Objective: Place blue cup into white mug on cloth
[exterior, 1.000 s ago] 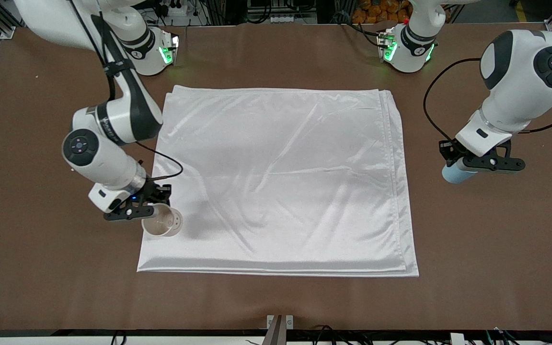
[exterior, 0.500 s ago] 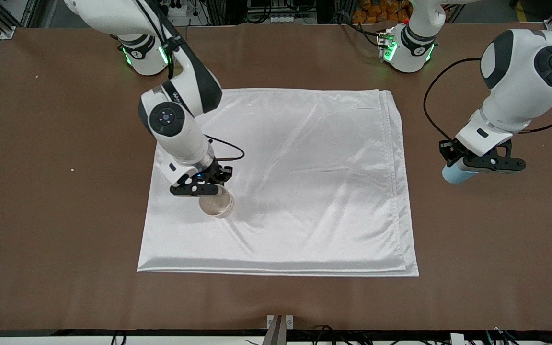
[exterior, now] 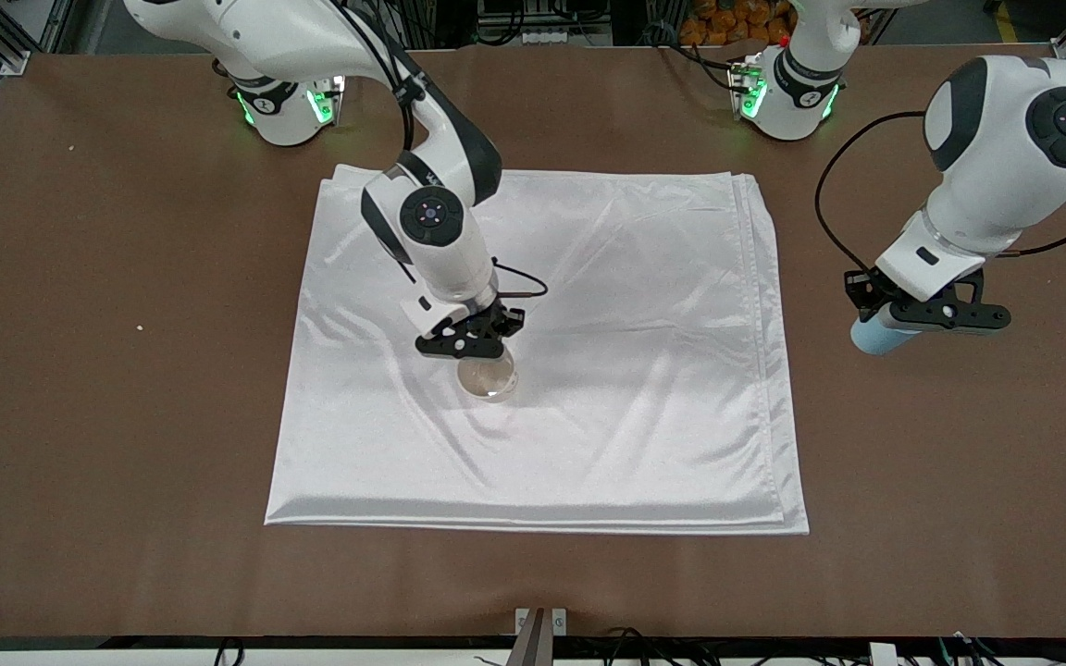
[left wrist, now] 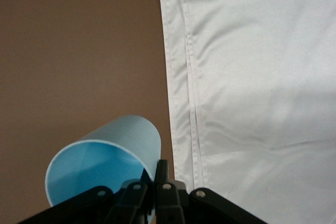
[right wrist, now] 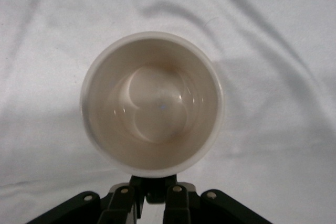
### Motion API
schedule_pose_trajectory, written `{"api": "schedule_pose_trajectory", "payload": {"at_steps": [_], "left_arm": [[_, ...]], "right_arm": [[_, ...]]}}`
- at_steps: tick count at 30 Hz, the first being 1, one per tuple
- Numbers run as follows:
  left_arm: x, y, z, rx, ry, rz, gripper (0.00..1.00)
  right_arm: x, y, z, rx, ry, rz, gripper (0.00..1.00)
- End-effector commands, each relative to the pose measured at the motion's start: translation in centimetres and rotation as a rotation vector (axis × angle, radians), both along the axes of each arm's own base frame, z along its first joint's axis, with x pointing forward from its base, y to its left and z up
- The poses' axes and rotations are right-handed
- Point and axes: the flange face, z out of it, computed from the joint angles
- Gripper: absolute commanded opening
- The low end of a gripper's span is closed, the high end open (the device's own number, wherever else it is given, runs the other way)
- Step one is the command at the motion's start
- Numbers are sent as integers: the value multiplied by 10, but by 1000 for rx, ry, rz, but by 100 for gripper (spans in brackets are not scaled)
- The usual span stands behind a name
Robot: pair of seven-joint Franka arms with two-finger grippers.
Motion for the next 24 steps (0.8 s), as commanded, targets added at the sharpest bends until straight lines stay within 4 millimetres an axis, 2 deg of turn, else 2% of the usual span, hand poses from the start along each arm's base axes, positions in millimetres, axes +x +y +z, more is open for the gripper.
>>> {"api": "schedule_pose_trajectory", "payload": {"at_steps": [1, 8, 16, 22, 23, 24], "left_arm": [[-4, -12, 5, 21, 0, 18, 0], [-4, -16, 3, 10, 6, 19, 0], [-5, -30, 0, 10, 10, -7, 0], [1, -44, 0, 2, 8, -29, 0], [3, -45, -2, 0, 8, -30, 0], [5, -47, -1, -3, 9, -30, 0]], "right_arm": [[-6, 27, -6, -9, -20, -4, 0], [-16, 58, -24, -38, -47, -8, 0], [-26, 69, -34, -55, -70, -24, 0], [-32, 78, -41, -37, -81, -38, 0], [-32, 78, -43, -37, -81, -38, 2], [-32, 78, -45, -39, -79, -39, 11]]}}
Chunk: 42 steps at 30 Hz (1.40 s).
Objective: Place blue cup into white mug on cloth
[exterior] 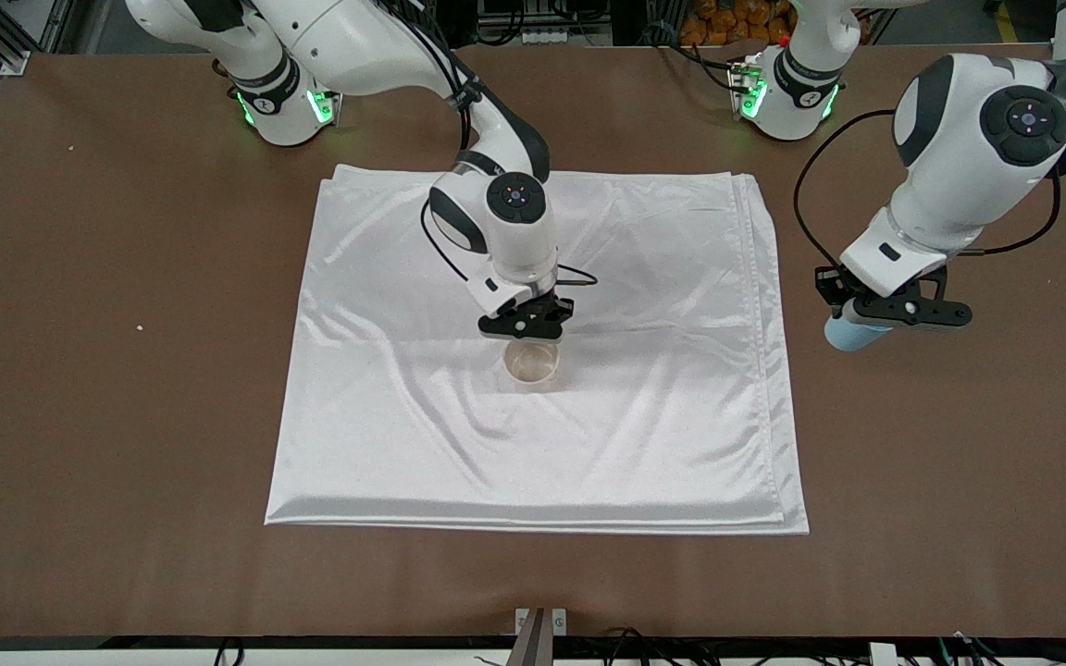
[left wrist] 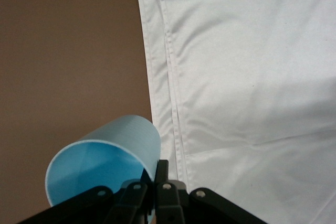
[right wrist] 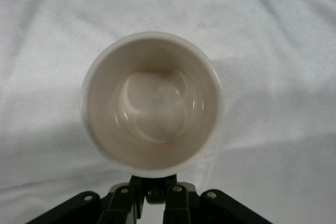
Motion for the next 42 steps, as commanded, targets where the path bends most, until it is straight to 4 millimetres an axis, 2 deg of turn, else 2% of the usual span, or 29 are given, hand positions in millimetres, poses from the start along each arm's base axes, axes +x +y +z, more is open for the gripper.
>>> {"api": "schedule_pose_trajectory", "payload": {"at_steps": [1, 3, 4, 9, 12, 17, 21, 26, 30, 35, 42], "left_arm": [[11, -11, 3, -2, -1, 5, 0], [13, -14, 0, -12, 4, 9, 0], [13, -16, 1, -18, 6, 9, 0], [16, -23, -4, -48, 18, 12, 0], [24, -36, -8, -95, 32, 21, 0], [31, -69, -12, -134, 43, 2, 0], [36, -91, -15, -152, 51, 46, 0], [46, -134, -18, -194, 62, 96, 0], [45, -177, -24, -198, 67, 145, 0], [43, -220, -43, -188, 81, 203, 0], [47, -286, -55, -225, 79, 265, 0]], "right_arm": [[3, 8, -3, 3, -24, -20, 27], [3, 7, -2, 5, -22, -25, 71], [4, 7, 0, 6, -25, -23, 100], [9, 3, 15, 14, -32, -32, 100], [14, 0, 23, 22, -34, -42, 100], [15, -11, 70, 7, -32, -47, 100], [21, -32, 117, -11, -25, -63, 100], [33, -71, 170, -34, -19, -42, 100], [43, -114, 207, -70, 9, 0, 100], [51, -163, 245, -109, 36, 68, 100], [74, -254, 289, -63, 66, 120, 100]]}}
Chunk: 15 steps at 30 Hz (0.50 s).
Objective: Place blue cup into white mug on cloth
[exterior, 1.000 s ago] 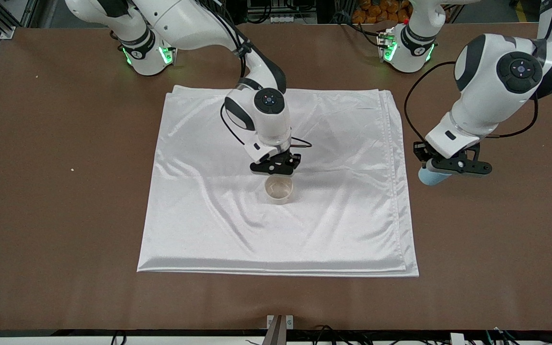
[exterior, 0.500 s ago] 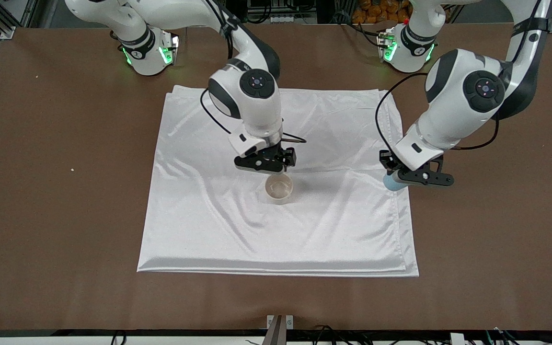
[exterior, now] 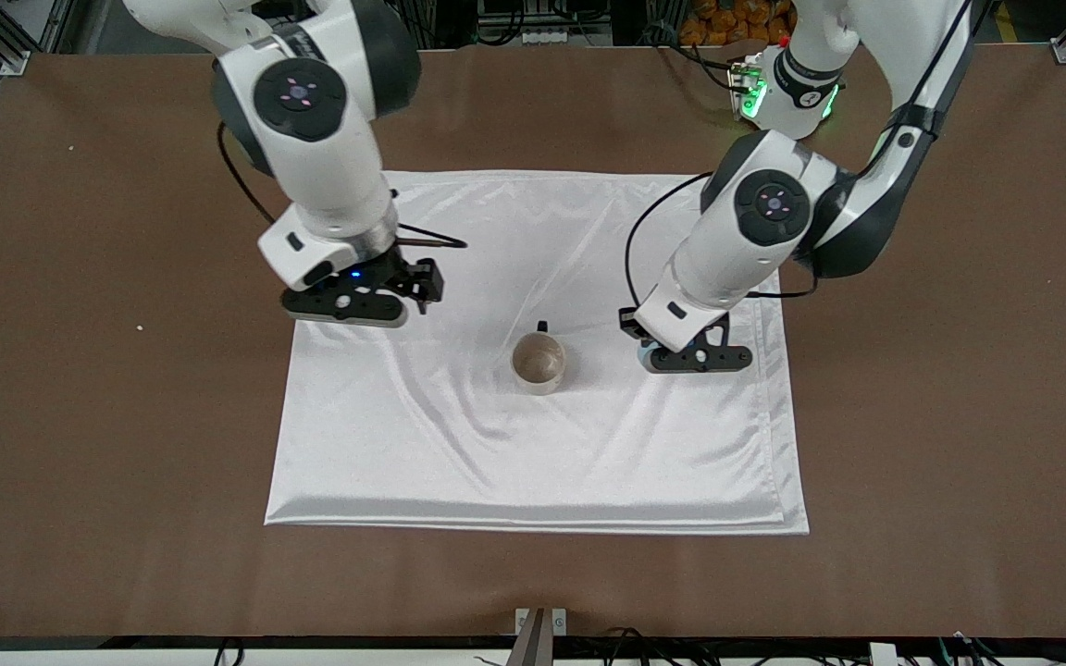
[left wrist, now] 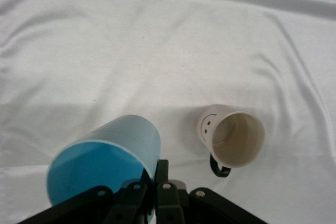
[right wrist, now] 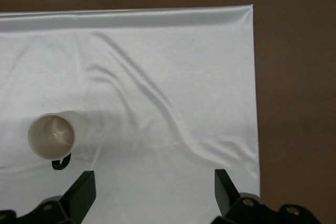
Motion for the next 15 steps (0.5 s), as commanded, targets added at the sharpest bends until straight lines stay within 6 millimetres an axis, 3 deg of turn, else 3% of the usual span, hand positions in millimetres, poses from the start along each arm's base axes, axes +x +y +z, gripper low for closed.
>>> {"api": "schedule_pose_trajectory", "payload": {"at_steps": [1, 6, 9, 15], "left_arm": [[13, -52, -8, -27, -1, 59, 0], [-5, -87, -26, -26, 24, 50, 0], [-10, -98, -36, -19, 32, 50, 0], [-18, -125, -49, -20, 31, 52, 0]], "right_arm": [[8, -69, 31, 61, 33, 50, 100], [17, -118, 46, 60, 32, 101, 100], [25, -154, 53, 61, 26, 90, 100], [30, -202, 59, 58, 35, 75, 100]]}}
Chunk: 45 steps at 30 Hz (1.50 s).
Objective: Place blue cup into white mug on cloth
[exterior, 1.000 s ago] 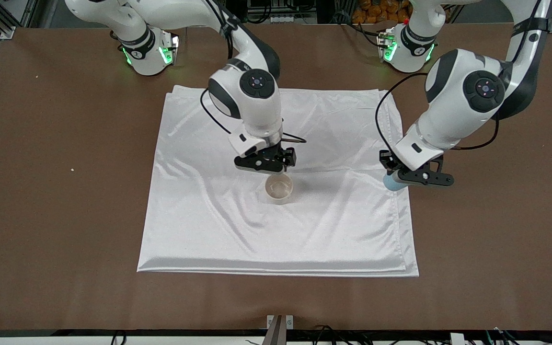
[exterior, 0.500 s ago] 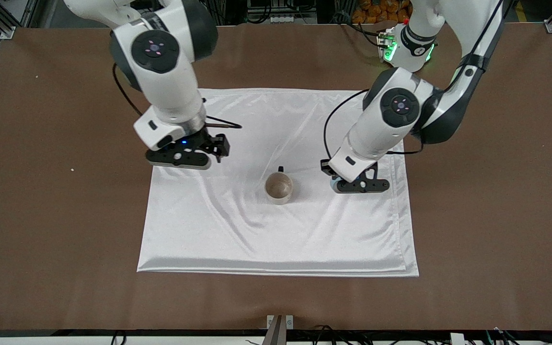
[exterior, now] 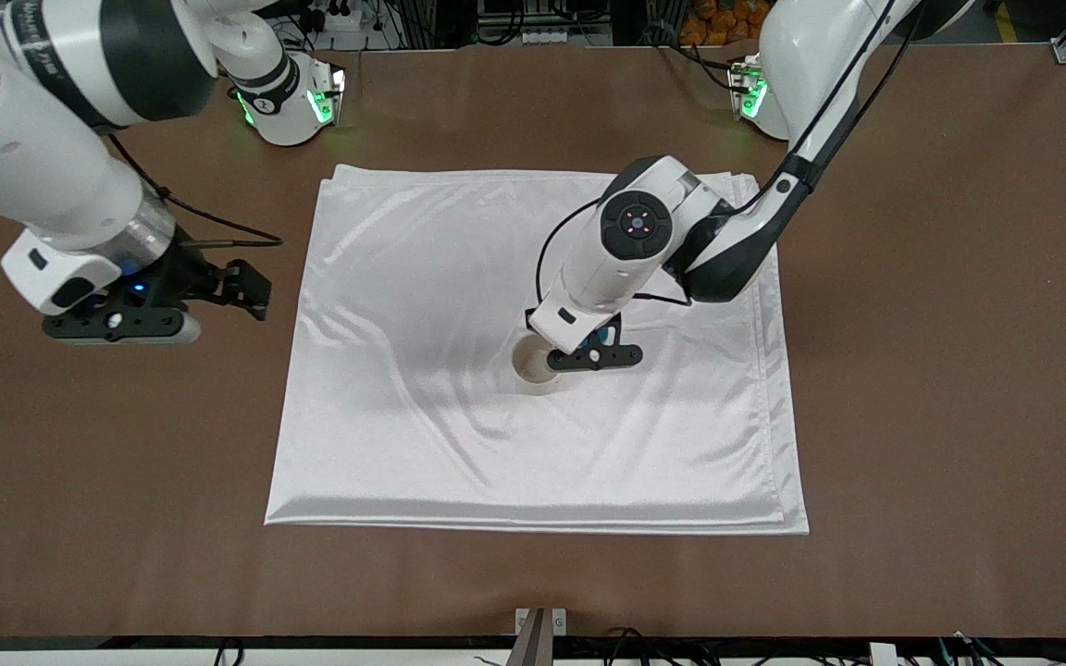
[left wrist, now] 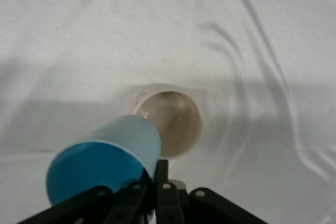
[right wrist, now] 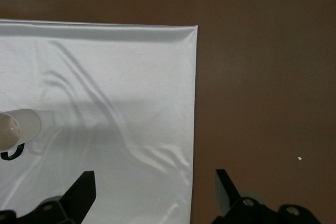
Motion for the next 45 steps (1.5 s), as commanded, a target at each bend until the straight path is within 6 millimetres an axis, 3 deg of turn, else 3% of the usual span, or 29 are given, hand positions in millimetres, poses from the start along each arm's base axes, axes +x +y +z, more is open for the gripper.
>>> {"api": "schedule_pose_trajectory", "payload": {"at_steps": [1, 15, 24, 34, 39, 42, 45], "left_arm": [[2, -21, -6, 18, -22, 29, 0], [1, -31, -33, 26, -28, 24, 0], [-1, -41, -45, 14, -32, 21, 0], [1, -44, -53, 5, -37, 26, 0], [1, -43, -51, 5, -39, 26, 21], [1, -43, -49, 3, -41, 29, 51], [1, -42, -46, 5, -44, 30, 59]], "right_arm": [[-5, -38, 7, 15, 11, -14, 100], [1, -84, 8, 12, 42, -31, 100], [4, -86, 23, 11, 8, 4, 100], [0, -133, 23, 42, 32, 50, 100], [-7, -135, 36, 46, 16, 48, 100], [-7, -139, 41, 58, 5, 40, 100], [-10, -139, 47, 59, -9, 41, 100]]}}
